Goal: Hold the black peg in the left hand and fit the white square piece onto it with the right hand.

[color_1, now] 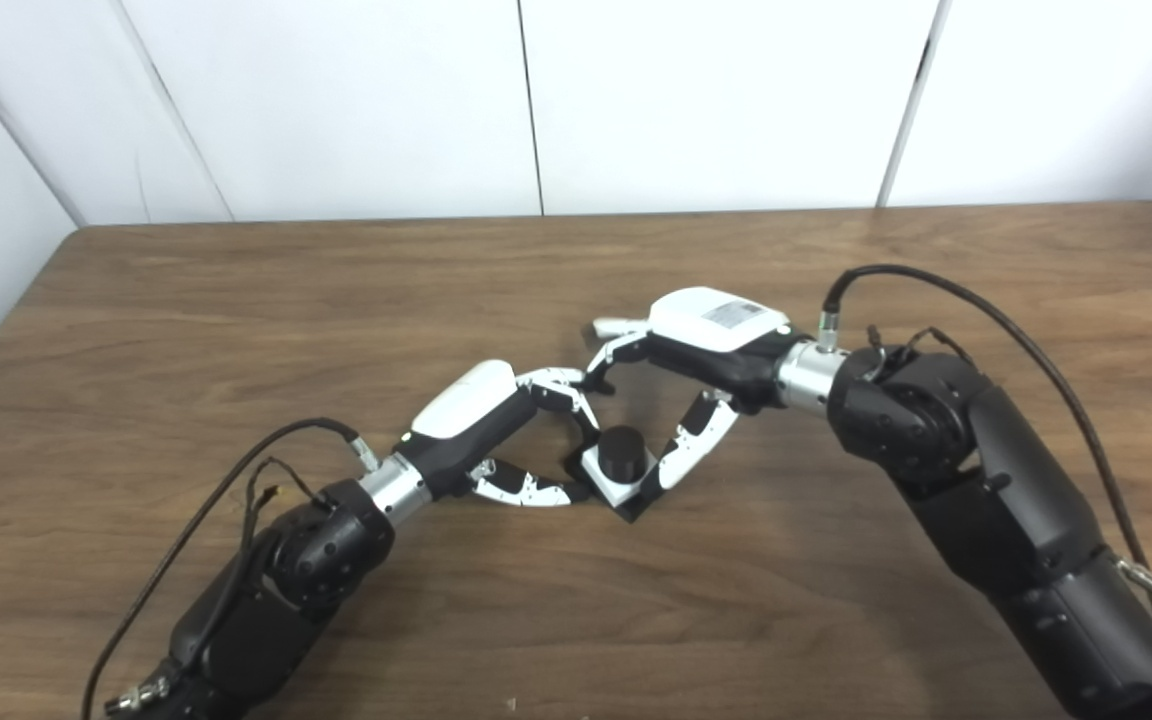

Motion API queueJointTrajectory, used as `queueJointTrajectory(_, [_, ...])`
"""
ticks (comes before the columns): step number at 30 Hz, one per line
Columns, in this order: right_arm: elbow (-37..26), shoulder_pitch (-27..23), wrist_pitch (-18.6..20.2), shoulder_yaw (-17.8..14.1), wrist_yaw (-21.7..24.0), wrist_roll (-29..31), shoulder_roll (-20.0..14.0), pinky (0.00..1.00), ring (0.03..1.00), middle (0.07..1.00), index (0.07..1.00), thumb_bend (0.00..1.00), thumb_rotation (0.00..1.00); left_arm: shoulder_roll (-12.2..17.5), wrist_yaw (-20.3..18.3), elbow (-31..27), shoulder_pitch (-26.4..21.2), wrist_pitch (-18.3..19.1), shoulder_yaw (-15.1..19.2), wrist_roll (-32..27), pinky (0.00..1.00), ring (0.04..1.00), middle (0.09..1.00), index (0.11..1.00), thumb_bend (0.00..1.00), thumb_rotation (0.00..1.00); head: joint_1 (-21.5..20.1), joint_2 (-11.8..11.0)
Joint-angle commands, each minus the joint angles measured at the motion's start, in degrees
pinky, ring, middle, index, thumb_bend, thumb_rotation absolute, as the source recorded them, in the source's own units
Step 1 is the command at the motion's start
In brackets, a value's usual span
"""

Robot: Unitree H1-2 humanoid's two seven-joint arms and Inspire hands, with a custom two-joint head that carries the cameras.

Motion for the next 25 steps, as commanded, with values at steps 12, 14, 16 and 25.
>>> queueJointTrajectory(12, [-1.4, -2.0, -0.3, -3.6, -3.4, 2.0, 0.0, 0.75, 0.865, 0.904, 0.987, 0.98, 0.38, 0.2, -4.0, 2.8, 1.5, 3.2, -2.0, 1.9, 0.72, 0.857, 0.838, 0.493, 0.52, 0.07, -0.2, 0.1])
queueJointTrajectory(14, [-2.0, -2.1, 0.7, -4.3, -3.2, 2.4, -0.1, 0.76, 0.871, 0.904, 0.984, 0.98, 0.38, 0.2, -4.2, 2.8, 1.5, 3.4, -2.0, 1.8, 0.72, 0.863, 0.841, 0.493, 0.52, 0.07, -0.2, 0.0])
queueJointTrajectory(16, [-2.3, -2.2, 1.4, -5.2, -3.3, 2.8, -0.1, 0.76, 0.874, 0.904, 0.983, 0.98, 0.38, 0.1, -4.1, 2.9, 1.5, 3.4, -2.0, 1.8, 0.72, 0.862, 0.840, 0.493, 0.52, 0.07, -0.1, 0.0])
queueJointTrajectory(25, [-0.9, -0.2, 2.4, -14.7, -12.3, 7.9, 1.7, 0.67, 0.817, 0.863, 0.906, 0.67, 0.35, 0.1, -3.7, 3.5, 1.3, 3.1, -2.0, 2.2, 0.72, 0.861, 0.840, 0.493, 0.52, 0.07, -0.7, -0.5])
